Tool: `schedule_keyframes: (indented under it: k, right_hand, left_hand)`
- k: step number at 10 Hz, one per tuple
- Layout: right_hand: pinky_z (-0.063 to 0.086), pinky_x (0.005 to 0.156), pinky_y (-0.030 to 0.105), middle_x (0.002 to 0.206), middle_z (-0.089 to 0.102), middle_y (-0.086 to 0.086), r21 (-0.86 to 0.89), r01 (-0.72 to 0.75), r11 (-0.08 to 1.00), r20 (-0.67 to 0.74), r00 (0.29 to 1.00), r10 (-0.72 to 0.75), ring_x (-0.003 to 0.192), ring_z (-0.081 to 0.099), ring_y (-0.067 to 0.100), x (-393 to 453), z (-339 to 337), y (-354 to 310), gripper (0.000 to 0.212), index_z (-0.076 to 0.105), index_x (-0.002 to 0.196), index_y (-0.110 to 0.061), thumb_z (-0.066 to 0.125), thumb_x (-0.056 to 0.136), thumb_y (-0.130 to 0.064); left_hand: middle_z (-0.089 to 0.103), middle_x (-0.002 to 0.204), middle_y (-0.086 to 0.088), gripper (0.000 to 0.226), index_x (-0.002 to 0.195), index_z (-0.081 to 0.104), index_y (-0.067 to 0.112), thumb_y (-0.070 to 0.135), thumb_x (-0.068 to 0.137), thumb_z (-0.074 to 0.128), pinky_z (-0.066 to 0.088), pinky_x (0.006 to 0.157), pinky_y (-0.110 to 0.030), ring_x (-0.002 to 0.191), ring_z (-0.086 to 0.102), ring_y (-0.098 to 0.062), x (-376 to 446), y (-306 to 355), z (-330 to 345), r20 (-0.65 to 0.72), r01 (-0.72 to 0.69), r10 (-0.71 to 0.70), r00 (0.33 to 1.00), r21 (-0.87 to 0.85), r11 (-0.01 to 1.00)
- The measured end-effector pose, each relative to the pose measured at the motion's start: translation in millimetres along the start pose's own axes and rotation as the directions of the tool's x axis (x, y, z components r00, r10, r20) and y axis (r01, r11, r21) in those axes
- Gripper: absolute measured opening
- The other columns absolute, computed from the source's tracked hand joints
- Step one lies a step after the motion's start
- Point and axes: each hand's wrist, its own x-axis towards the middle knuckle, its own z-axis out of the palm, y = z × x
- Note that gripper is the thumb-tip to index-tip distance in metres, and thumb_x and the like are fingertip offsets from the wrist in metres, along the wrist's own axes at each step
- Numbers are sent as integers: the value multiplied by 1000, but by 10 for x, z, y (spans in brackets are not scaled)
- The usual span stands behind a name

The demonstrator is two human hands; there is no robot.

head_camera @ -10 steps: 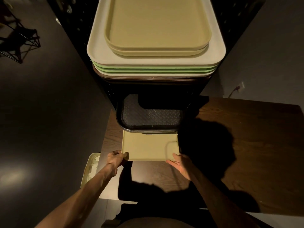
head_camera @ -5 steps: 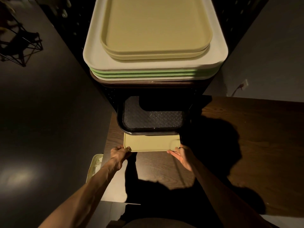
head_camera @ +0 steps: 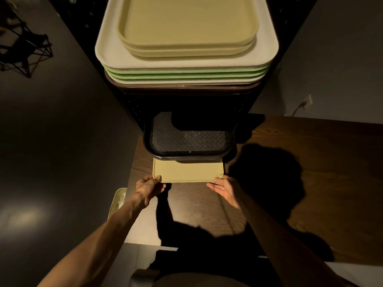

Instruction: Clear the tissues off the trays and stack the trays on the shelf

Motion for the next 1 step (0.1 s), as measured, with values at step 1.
schedule_keyframes:
  k: [1]
  right_hand:
    - [60,79,29,116,62,18,-138,-68,988,31,997,73,96,69,27,-32,-100,5,13,57,106,-6,44,103,-5]
  left_hand:
    - [74,105,-20,40,117,60,-3,23,88,70,61,65,-36,95,72,-37,-54,-31,-71,84,22,-39,996,196,980]
